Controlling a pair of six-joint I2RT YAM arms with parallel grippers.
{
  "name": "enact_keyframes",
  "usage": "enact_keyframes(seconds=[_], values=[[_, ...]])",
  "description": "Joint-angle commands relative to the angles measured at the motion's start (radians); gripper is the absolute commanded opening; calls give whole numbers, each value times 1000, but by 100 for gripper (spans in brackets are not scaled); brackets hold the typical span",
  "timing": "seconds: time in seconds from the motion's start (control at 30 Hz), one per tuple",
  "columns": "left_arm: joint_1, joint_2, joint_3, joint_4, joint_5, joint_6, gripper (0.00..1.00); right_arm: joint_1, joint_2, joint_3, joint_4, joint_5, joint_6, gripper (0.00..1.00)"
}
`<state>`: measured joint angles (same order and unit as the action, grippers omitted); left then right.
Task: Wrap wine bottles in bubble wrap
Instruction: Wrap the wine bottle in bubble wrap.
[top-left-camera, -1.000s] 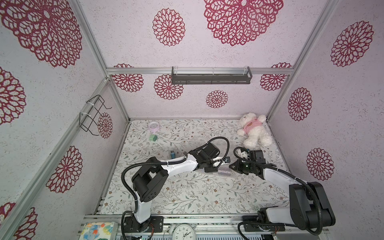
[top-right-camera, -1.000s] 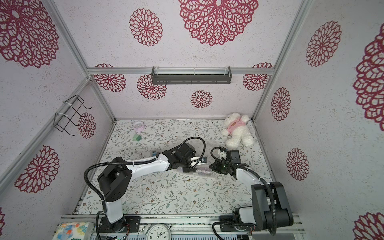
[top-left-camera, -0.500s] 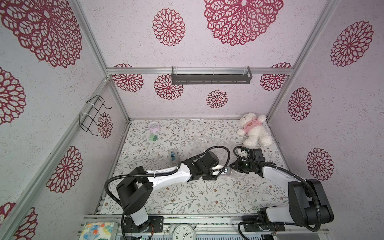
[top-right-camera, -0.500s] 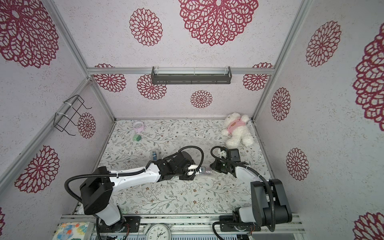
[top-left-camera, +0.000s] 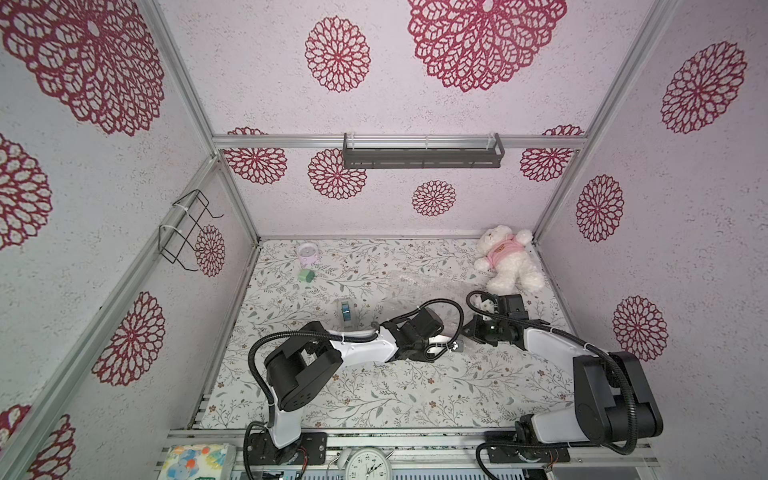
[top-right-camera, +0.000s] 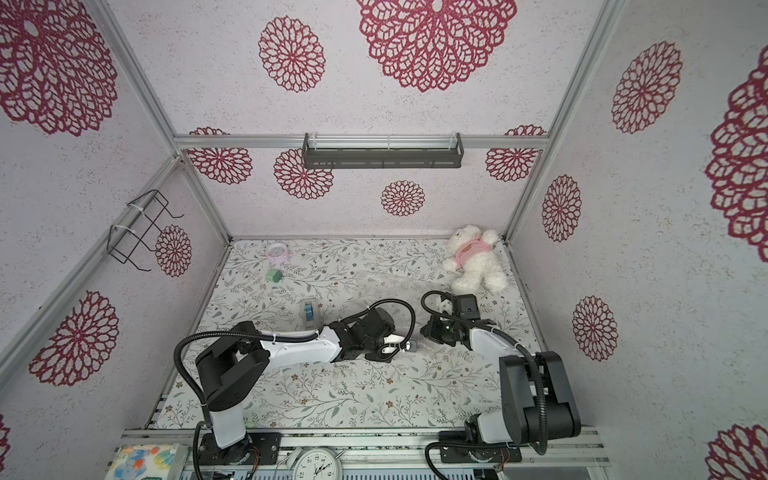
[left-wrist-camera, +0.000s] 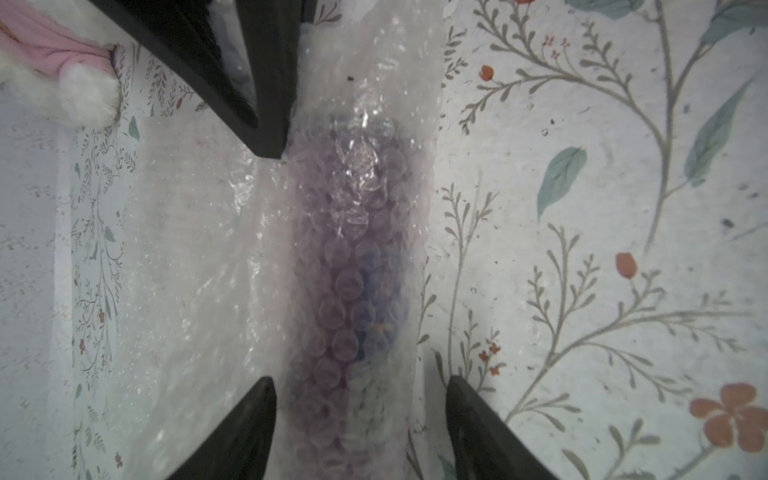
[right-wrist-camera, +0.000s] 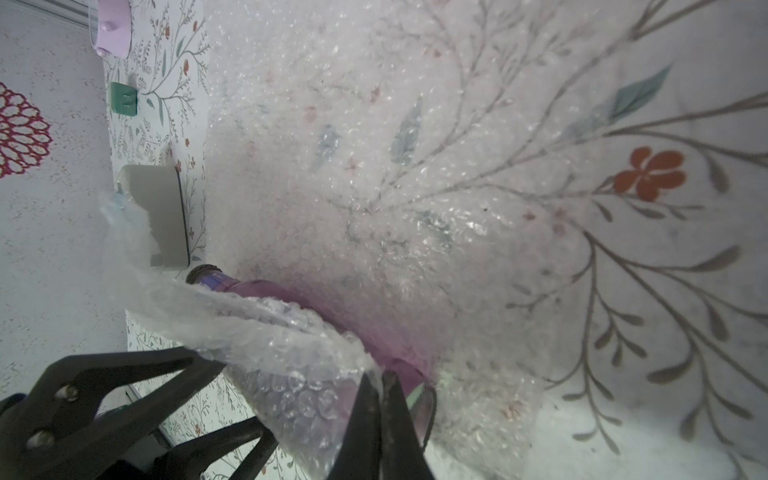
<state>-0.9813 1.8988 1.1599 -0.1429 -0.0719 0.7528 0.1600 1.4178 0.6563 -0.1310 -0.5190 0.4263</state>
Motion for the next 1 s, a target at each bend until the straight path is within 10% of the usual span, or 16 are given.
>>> enact_keyframes(seconds=[0.0, 0.3, 0.53, 0.97], values=[[14, 17, 12, 20, 26, 35, 68, 6, 12, 22, -64, 16, -53, 0], [84, 135, 162, -216, 194, 29, 69, 7, 54, 78, -120, 48, -104, 7], [98, 159, 214, -363, 308, -38, 61, -5, -33, 142, -208, 147, -134, 54], [175, 257, 426, -774, 552, -186, 50, 52, -725, -24, -164, 337, -427, 69]])
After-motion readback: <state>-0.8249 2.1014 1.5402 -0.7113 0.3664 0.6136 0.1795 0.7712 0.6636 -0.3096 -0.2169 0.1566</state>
